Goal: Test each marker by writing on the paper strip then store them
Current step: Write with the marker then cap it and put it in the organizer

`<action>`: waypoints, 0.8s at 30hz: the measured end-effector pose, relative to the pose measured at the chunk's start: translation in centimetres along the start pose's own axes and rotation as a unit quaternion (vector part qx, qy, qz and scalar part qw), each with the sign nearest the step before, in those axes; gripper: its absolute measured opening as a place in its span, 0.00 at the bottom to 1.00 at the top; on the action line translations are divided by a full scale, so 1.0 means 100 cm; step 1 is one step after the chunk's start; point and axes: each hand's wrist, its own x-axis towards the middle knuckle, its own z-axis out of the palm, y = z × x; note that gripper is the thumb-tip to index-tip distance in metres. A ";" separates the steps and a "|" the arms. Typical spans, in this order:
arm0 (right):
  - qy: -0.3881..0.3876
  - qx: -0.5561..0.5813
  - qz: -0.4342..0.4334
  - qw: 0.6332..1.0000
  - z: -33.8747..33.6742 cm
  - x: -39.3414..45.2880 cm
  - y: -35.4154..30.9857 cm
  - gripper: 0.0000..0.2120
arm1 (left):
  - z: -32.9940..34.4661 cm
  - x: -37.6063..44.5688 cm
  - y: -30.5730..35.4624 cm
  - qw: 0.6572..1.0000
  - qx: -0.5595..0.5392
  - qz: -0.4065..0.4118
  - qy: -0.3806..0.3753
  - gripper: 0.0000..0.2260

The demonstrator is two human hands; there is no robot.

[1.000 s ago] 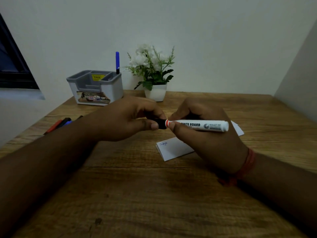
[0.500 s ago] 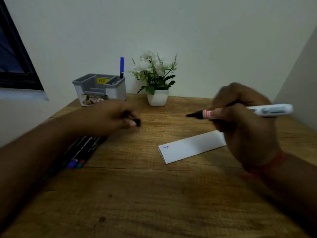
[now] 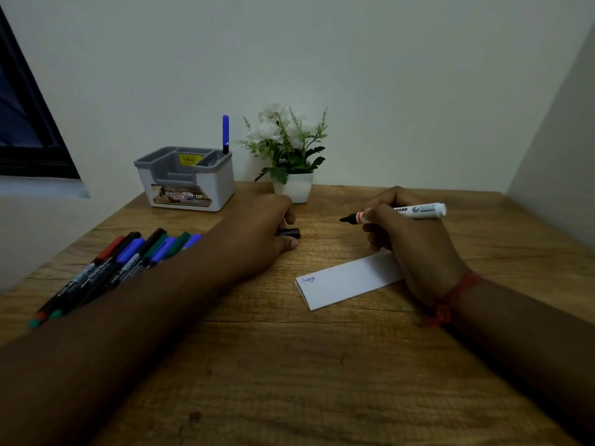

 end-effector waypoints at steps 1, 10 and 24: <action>0.001 0.006 0.014 1.000 0.001 0.001 0.000 0.06 | -0.001 0.000 0.001 1.000 -0.005 -0.007 -0.009 0.14; -0.040 0.031 0.060 0.997 0.003 0.003 0.003 0.05 | -0.011 -0.017 0.007 0.991 0.058 0.040 -0.115 0.33; -0.088 0.036 0.088 0.992 0.003 -0.002 0.004 0.08 | -0.008 -0.031 0.012 0.946 0.153 0.051 -0.279 0.42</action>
